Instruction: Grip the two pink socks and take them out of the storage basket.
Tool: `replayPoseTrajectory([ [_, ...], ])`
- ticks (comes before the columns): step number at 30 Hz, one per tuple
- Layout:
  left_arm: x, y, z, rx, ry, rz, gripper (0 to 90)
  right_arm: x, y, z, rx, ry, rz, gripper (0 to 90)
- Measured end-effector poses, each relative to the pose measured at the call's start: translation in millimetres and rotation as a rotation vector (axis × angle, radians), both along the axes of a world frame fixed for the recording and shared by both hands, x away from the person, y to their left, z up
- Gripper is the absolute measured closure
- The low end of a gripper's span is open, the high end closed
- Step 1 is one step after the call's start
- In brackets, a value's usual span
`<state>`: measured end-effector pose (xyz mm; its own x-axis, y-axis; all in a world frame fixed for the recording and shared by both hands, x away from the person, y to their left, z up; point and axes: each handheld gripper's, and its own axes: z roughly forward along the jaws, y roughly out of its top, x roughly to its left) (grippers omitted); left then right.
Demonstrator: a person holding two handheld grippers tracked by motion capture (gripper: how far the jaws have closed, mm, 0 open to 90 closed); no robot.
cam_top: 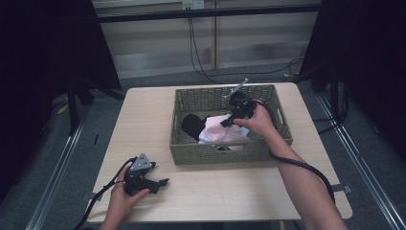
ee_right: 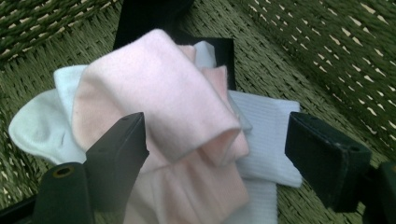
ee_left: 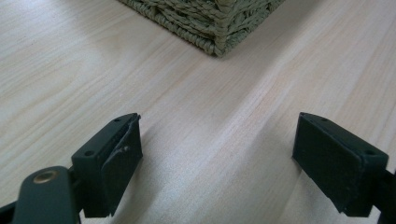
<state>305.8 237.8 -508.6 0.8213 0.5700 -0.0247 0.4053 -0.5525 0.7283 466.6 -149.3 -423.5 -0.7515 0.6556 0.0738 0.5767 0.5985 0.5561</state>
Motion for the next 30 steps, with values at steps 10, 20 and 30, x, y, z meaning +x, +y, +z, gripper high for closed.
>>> replayPoseTrajectory([
  [10,0.0,0.0,0.0,0.000,0.000,-0.001,15.1,0.3,13.7,-7.7,-0.004,0.051,0.059,48.1],
  [20,0.0,0.0,0.0,0.000,-0.001,-0.001,15.1,-2.5,9.6,-2.7,-0.018,0.086,0.086,81.2],
  [30,0.0,0.0,0.0,0.000,0.000,-0.001,15.1,-4.2,9.5,3.5,-0.010,0.100,0.086,87.1],
])
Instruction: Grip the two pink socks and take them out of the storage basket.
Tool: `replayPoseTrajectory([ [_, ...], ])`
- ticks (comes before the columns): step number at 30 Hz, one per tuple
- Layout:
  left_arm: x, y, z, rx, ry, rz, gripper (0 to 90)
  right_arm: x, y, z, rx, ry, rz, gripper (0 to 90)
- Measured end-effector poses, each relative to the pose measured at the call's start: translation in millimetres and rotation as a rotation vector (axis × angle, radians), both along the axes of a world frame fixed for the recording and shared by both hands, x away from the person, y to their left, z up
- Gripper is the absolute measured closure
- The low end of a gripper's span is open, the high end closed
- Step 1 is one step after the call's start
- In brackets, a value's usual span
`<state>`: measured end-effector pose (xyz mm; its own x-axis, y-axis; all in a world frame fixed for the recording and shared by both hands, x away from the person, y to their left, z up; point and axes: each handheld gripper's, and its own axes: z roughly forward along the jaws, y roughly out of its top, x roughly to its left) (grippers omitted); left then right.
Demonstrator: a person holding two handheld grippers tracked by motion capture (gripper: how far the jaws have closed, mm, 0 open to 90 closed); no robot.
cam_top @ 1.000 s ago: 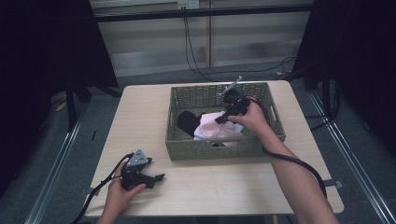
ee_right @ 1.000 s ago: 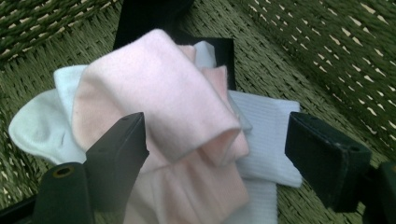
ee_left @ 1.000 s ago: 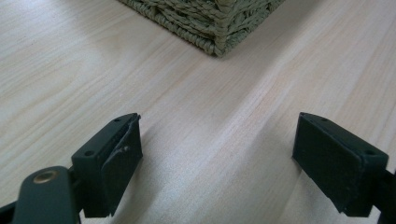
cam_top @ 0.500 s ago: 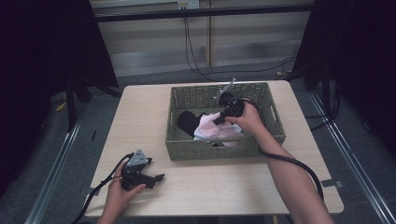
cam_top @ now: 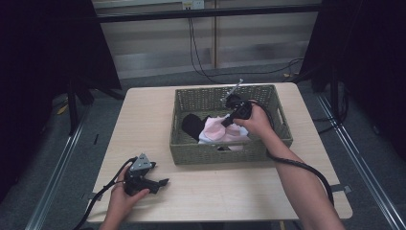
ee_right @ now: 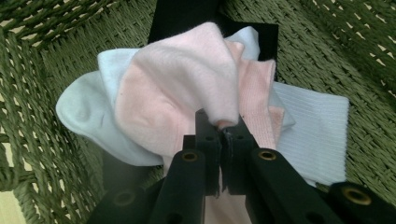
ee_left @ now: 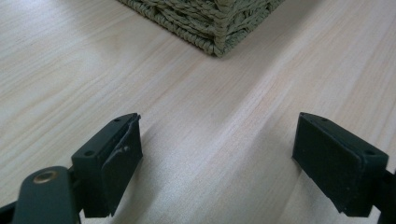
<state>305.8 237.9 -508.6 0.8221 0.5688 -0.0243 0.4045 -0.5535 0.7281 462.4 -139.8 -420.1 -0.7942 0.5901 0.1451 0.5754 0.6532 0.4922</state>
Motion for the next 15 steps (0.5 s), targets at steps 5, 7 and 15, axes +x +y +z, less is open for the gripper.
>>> replayPoseTrajectory([
  [5,0.0,0.0,0.0,-0.001,0.000,0.000,15.1,-3.0,-4.1,11.4,0.014,-0.010,0.003,87.2],
  [7,0.1,0.0,0.0,0.000,-0.001,-0.001,15.1,-5.2,-6.7,16.0,0.016,-0.007,0.001,87.2],
  [15,0.1,0.0,0.0,-0.001,-0.001,-0.001,15.1,-13.8,-16.7,33.9,0.029,-0.003,0.014,87.2],
])
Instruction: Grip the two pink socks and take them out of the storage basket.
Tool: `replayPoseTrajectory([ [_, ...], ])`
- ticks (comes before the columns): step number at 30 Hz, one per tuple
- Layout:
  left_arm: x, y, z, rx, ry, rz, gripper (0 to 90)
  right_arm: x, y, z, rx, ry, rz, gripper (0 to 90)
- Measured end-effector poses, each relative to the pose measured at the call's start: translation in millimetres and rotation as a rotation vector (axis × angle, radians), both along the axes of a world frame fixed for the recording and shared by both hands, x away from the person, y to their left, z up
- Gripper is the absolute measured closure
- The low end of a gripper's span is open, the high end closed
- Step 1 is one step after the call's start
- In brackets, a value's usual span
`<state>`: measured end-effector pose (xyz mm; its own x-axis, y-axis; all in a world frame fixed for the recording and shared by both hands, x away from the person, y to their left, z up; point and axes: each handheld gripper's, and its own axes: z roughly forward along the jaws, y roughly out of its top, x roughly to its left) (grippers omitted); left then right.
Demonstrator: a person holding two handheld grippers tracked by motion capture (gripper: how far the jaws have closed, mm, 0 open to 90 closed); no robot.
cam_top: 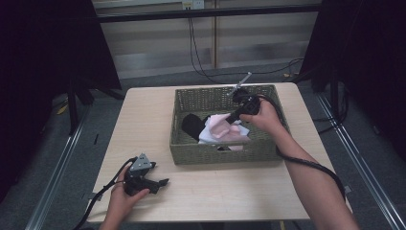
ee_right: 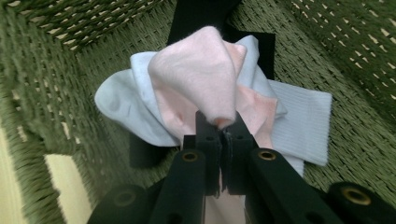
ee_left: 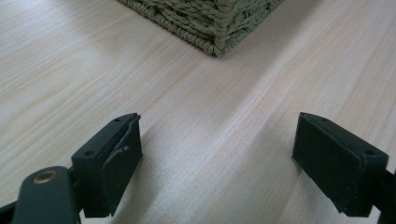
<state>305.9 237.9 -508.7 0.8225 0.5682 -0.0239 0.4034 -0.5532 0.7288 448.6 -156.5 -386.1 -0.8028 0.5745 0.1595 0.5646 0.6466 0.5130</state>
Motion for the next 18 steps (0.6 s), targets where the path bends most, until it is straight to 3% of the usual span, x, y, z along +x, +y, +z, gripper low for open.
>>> replayPoseTrajectory([
  [10,0.2,0.2,0.2,0.004,-0.005,-0.002,15.1,-8.8,-10.6,30.0,-0.001,-0.009,0.030,87.2],
  [18,0.3,0.2,0.2,0.004,-0.005,-0.002,15.1,-12.5,-17.3,43.2,0.006,-0.005,0.034,87.2],
])
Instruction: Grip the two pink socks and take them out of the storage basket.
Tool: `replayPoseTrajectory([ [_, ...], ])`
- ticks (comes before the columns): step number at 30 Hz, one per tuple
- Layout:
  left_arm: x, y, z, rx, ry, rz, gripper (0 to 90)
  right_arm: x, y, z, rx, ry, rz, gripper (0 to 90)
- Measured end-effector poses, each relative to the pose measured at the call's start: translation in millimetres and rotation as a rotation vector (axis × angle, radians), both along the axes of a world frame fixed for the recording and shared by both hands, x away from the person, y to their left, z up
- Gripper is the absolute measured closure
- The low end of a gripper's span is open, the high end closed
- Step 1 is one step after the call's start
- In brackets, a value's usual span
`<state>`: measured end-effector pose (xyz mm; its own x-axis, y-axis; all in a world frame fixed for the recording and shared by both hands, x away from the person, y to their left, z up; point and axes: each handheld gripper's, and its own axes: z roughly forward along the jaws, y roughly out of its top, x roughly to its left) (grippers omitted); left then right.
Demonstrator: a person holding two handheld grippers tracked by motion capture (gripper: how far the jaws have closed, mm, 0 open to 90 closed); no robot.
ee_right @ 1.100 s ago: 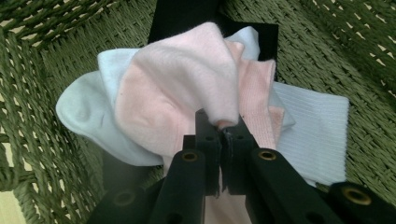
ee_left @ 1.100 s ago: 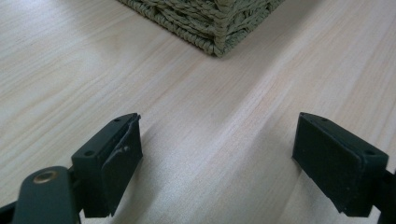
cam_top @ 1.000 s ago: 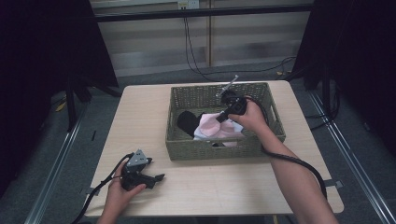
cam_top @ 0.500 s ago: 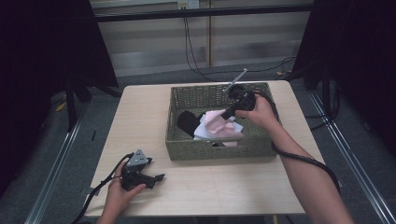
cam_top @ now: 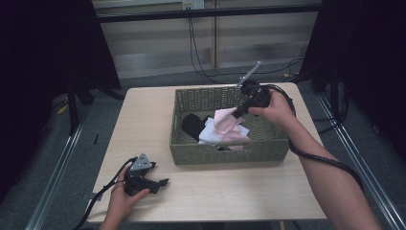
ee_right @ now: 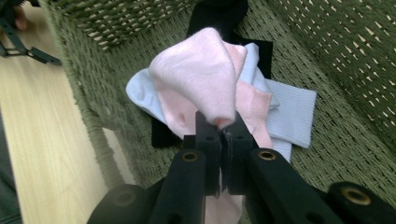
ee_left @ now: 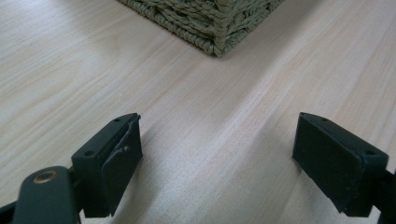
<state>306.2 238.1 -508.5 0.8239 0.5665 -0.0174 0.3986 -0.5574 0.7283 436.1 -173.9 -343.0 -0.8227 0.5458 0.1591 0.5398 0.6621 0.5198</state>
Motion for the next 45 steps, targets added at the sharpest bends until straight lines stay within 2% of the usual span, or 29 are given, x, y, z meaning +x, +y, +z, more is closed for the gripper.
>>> replayPoseTrajectory([
  [12,0.0,0.0,0.0,0.000,0.001,0.000,15.1,-12.6,-14.5,25.3,0.024,-0.023,0.009,87.2],
  [18,0.0,0.0,0.1,0.000,0.001,0.000,15.1,-21.7,-19.1,32.6,0.036,-0.036,0.030,87.1],
  [27,0.0,0.0,0.0,0.000,0.000,0.000,15.1,-36.3,-21.2,39.3,0.031,-0.034,0.068,87.1],
  [39,-0.3,-0.2,-0.2,-0.004,0.004,0.003,15.1,-65.0,-22.8,45.9,0.087,-0.055,0.159,87.0],
  [45,-0.5,-0.3,-0.2,-0.005,0.006,0.004,15.1,-76.4,-24.5,47.2,0.101,-0.057,0.182,87.0],
])
